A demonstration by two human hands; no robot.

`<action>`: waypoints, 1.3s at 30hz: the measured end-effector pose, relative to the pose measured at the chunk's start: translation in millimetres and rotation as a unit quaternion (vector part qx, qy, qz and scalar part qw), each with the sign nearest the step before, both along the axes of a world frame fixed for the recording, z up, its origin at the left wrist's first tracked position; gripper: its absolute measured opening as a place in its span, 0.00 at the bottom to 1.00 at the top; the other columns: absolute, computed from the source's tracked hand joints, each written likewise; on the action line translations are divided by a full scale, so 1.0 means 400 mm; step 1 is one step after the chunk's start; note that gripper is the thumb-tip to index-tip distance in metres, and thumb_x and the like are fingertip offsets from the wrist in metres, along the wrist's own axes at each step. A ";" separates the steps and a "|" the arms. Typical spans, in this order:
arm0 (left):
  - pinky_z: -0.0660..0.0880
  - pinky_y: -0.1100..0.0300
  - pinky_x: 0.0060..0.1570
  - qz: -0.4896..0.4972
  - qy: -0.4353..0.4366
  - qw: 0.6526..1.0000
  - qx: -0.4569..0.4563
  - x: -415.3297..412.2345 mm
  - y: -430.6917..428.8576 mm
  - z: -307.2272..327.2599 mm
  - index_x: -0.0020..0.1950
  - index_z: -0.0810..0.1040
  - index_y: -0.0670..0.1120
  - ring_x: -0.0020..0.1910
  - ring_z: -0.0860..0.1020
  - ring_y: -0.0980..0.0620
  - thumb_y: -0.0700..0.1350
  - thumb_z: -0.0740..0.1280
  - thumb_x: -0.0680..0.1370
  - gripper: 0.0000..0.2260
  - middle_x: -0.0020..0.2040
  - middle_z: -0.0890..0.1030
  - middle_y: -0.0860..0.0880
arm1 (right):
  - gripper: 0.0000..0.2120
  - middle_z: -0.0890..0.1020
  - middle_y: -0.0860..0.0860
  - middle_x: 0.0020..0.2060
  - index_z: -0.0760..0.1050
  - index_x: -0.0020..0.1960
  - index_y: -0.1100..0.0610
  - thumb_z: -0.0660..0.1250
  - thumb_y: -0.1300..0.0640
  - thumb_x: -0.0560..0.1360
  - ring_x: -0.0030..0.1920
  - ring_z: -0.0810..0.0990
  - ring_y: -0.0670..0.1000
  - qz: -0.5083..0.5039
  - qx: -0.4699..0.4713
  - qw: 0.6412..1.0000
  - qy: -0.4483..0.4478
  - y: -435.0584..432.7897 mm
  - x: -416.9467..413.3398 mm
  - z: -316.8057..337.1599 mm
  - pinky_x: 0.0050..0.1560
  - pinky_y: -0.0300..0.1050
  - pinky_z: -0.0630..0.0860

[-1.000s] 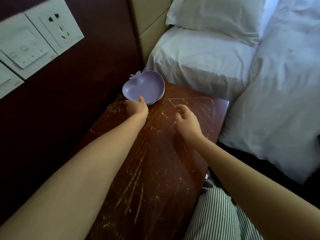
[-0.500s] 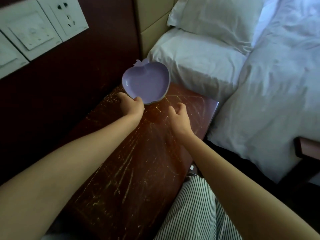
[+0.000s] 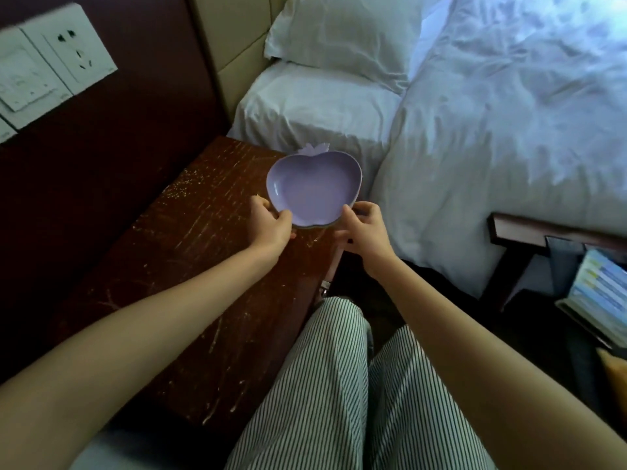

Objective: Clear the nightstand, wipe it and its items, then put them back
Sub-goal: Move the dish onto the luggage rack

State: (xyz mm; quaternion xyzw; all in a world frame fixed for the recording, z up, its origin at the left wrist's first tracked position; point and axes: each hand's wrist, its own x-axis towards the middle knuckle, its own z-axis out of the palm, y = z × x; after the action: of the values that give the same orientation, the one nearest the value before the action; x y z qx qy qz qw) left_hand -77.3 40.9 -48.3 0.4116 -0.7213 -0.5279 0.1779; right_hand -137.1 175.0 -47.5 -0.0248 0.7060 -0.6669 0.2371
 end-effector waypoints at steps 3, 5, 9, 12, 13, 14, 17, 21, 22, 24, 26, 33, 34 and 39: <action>0.76 0.57 0.33 -0.030 0.002 1.000 -0.006 -0.005 0.069 -0.005 0.50 0.63 0.43 0.31 0.74 0.52 0.35 0.60 0.76 0.07 0.40 0.71 0.46 | 0.12 0.76 0.56 0.48 0.62 0.57 0.56 0.63 0.56 0.79 0.34 0.77 0.48 -0.011 -0.016 1.000 -0.024 0.077 0.007 -0.003 0.35 0.41 0.78; 0.73 0.66 0.28 -0.055 0.011 0.998 -0.013 -0.016 0.121 -0.007 0.50 0.62 0.43 0.30 0.72 0.54 0.35 0.60 0.76 0.08 0.39 0.70 0.47 | 0.12 0.76 0.52 0.44 0.60 0.57 0.56 0.62 0.59 0.79 0.34 0.78 0.48 -0.025 -0.025 0.999 -0.036 0.130 0.005 -0.007 0.35 0.40 0.78; 0.69 0.70 0.25 -0.113 0.021 0.993 -0.026 -0.048 0.226 -0.013 0.49 0.61 0.43 0.32 0.70 0.52 0.34 0.60 0.76 0.09 0.40 0.68 0.46 | 0.14 0.75 0.52 0.44 0.60 0.60 0.56 0.62 0.61 0.78 0.39 0.79 0.50 -0.053 -0.023 0.998 -0.039 0.243 -0.011 -0.016 0.40 0.43 0.79; 0.73 0.67 0.29 -0.140 0.021 0.990 -0.015 -0.072 0.307 -0.030 0.49 0.61 0.44 0.36 0.75 0.49 0.35 0.61 0.75 0.10 0.42 0.71 0.44 | 0.15 0.76 0.54 0.45 0.60 0.60 0.56 0.61 0.63 0.77 0.40 0.80 0.51 -0.087 -0.016 0.995 -0.036 0.328 -0.022 -0.027 0.42 0.43 0.79; 0.76 0.63 0.32 -0.147 0.023 0.989 -0.008 -0.082 0.334 -0.039 0.48 0.61 0.44 0.37 0.77 0.48 0.35 0.62 0.75 0.10 0.42 0.73 0.43 | 0.15 0.77 0.55 0.45 0.60 0.60 0.56 0.61 0.63 0.77 0.40 0.80 0.51 -0.097 -0.010 0.995 -0.033 0.357 -0.026 -0.031 0.42 0.43 0.79; 0.77 0.60 0.34 -0.153 0.024 0.988 -0.004 -0.090 0.364 -0.044 0.48 0.62 0.44 0.38 0.78 0.47 0.35 0.62 0.75 0.10 0.43 0.74 0.42 | 0.15 0.77 0.56 0.46 0.60 0.60 0.56 0.61 0.63 0.77 0.40 0.80 0.51 -0.106 -0.004 0.994 -0.031 0.387 -0.029 -0.035 0.42 0.42 0.79; 0.76 0.64 0.30 -0.181 0.030 0.983 -0.001 -0.117 0.453 -0.055 0.49 0.62 0.44 0.36 0.78 0.48 0.36 0.63 0.75 0.10 0.44 0.75 0.42 | 0.13 0.77 0.57 0.46 0.61 0.58 0.57 0.60 0.64 0.76 0.39 0.80 0.50 -0.139 0.005 0.990 -0.034 0.481 -0.043 -0.045 0.40 0.41 0.78; 0.78 0.59 0.33 -0.236 0.041 0.971 0.007 -0.155 0.584 -0.058 0.51 0.61 0.42 0.32 0.77 0.50 0.35 0.61 0.76 0.10 0.40 0.75 0.47 | 0.12 0.75 0.56 0.49 0.62 0.57 0.57 0.60 0.64 0.76 0.38 0.80 0.50 -0.198 0.031 0.979 -0.031 0.612 -0.069 -0.072 0.38 0.41 0.79; 0.79 0.56 0.35 -0.250 0.042 0.967 0.010 -0.165 0.617 -0.059 0.51 0.61 0.42 0.32 0.77 0.50 0.35 0.61 0.76 0.10 0.39 0.74 0.48 | 0.11 0.75 0.56 0.51 0.63 0.56 0.57 0.60 0.64 0.76 0.38 0.80 0.50 -0.213 0.036 0.976 -0.029 0.643 -0.074 -0.079 0.36 0.40 0.78; 0.79 0.54 0.36 -0.270 0.039 0.962 0.013 -0.185 0.681 -0.061 0.51 0.60 0.43 0.34 0.78 0.47 0.36 0.61 0.76 0.10 0.39 0.74 0.48 | 0.10 0.75 0.57 0.51 0.63 0.55 0.57 0.60 0.65 0.76 0.39 0.79 0.51 -0.245 0.035 0.968 -0.032 0.704 -0.084 -0.089 0.31 0.38 0.77; 0.80 0.52 0.37 -0.284 0.032 0.958 0.011 -0.203 0.742 -0.061 0.51 0.61 0.43 0.37 0.79 0.44 0.36 0.61 0.76 0.10 0.40 0.74 0.48 | 0.11 0.75 0.59 0.50 0.63 0.55 0.56 0.60 0.66 0.75 0.39 0.78 0.52 -0.272 0.036 0.961 -0.041 0.762 -0.094 -0.098 0.29 0.37 0.77; 0.79 0.47 0.39 -0.349 0.008 0.937 0.016 -0.270 0.943 -0.092 0.48 0.61 0.44 0.35 0.79 0.42 0.38 0.62 0.75 0.10 0.38 0.73 0.47 | 0.13 0.74 0.54 0.44 0.65 0.55 0.59 0.64 0.67 0.73 0.39 0.77 0.53 -0.334 0.065 0.940 -0.024 0.965 -0.118 -0.115 0.27 0.39 0.77; 0.79 0.45 0.40 -0.357 0.005 0.934 0.023 -0.278 0.974 -0.099 0.47 0.61 0.44 0.35 0.79 0.42 0.39 0.62 0.75 0.09 0.38 0.73 0.47 | 0.13 0.75 0.53 0.46 0.66 0.55 0.59 0.65 0.67 0.74 0.41 0.78 0.54 -0.341 0.075 0.936 -0.029 0.994 -0.118 -0.115 0.30 0.40 0.78; 0.78 0.48 0.43 -0.385 -0.020 0.923 0.013 -0.318 1.109 -0.122 0.46 0.61 0.44 0.40 0.79 0.42 0.41 0.63 0.74 0.10 0.41 0.73 0.46 | 0.15 0.79 0.58 0.48 0.70 0.59 0.63 0.66 0.67 0.73 0.44 0.82 0.58 -0.381 0.092 0.917 -0.065 1.130 -0.131 -0.137 0.33 0.43 0.80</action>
State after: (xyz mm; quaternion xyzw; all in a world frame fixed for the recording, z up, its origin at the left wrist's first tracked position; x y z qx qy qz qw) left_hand -204.6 484.7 -97.0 0.1152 -0.8206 -0.5566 -0.0593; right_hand -189.5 627.0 -102.3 0.3119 0.7031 -0.6389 0.0116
